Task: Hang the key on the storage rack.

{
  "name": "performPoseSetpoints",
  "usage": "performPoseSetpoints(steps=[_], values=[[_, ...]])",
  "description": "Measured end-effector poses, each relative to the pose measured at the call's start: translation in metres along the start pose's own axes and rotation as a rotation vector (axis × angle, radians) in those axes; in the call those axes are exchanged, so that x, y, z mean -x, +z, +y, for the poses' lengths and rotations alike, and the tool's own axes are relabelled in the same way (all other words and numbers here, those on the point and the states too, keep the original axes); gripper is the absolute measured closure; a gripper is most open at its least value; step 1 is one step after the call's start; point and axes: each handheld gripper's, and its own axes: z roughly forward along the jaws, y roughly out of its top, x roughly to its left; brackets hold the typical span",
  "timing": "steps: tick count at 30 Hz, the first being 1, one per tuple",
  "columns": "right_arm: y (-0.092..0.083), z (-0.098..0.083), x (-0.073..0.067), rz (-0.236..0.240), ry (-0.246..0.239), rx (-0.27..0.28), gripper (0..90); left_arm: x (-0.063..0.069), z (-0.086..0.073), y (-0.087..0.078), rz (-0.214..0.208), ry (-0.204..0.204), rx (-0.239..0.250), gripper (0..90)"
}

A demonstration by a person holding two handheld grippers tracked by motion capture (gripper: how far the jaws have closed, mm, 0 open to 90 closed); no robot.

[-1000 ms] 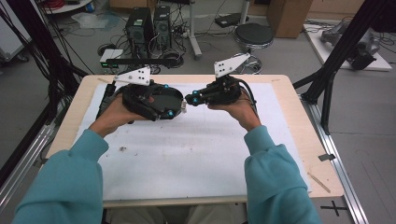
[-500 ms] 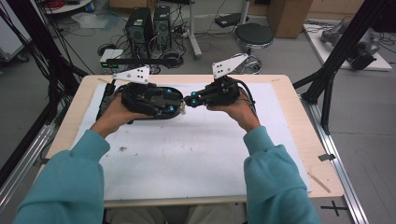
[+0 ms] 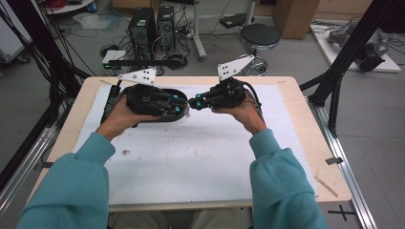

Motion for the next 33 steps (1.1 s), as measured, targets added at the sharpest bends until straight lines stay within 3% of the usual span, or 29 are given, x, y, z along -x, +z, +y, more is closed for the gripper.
performPoseSetpoints(steps=[14,23,26,33], values=[[0.0009,0.0003,-0.0003,0.006,-0.008,0.0,90.0,-0.0004,0.0014,-0.001,-0.004,-0.012,-0.005,85.0],[0.0022,0.0001,0.0006,0.007,-0.012,-0.003,90.0,-0.0006,0.0014,-0.0008,0.003,-0.034,-0.016,87.0],[0.0027,-0.0001,0.0015,0.006,-0.02,0.001,89.8,-0.0014,0.0021,-0.0005,-0.006,-0.077,-0.027,87.9],[0.0021,-0.0005,0.0015,0.003,-0.016,0.002,89.6,-0.0001,0.0033,-0.0003,0.008,-0.074,-0.027,88.3]])
